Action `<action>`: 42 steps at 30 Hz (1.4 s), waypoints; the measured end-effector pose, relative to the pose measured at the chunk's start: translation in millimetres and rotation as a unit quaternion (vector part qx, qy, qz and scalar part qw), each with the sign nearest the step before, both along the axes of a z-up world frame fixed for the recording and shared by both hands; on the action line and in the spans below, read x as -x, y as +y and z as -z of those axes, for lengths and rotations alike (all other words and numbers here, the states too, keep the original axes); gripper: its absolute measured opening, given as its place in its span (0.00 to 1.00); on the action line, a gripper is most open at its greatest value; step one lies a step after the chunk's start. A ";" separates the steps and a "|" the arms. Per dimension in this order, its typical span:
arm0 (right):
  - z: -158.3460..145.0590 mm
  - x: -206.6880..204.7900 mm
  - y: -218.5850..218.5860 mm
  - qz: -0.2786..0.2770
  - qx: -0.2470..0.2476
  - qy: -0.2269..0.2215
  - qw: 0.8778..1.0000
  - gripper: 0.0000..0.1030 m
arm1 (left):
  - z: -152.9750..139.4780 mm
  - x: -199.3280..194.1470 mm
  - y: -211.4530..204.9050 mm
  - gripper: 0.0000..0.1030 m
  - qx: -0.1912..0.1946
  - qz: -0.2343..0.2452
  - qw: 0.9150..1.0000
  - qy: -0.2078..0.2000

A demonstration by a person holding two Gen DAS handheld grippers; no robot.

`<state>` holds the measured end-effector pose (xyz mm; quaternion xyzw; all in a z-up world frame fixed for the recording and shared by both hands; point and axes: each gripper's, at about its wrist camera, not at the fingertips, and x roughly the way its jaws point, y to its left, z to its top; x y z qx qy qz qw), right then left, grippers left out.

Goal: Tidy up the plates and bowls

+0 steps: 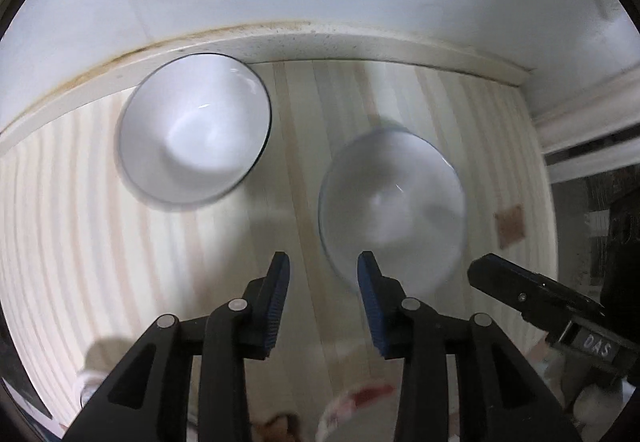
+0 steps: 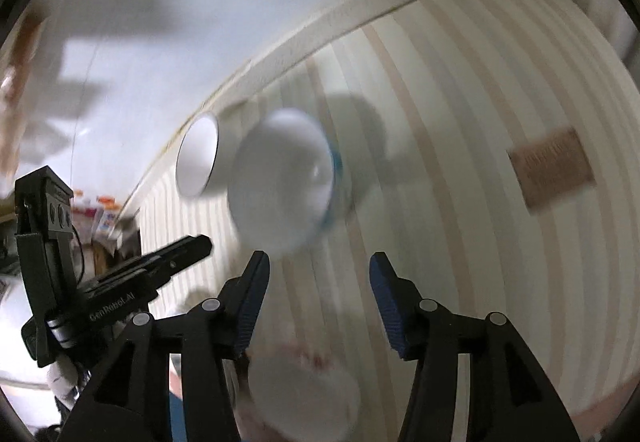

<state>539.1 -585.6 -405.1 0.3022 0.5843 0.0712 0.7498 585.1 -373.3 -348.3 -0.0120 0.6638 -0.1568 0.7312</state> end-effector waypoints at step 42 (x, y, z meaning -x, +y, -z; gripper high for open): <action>-43.4 115.8 47.3 0.003 0.049 0.005 0.999 0.15 | -49.6 139.7 18.2 0.13 0.003 0.082 0.997 -0.001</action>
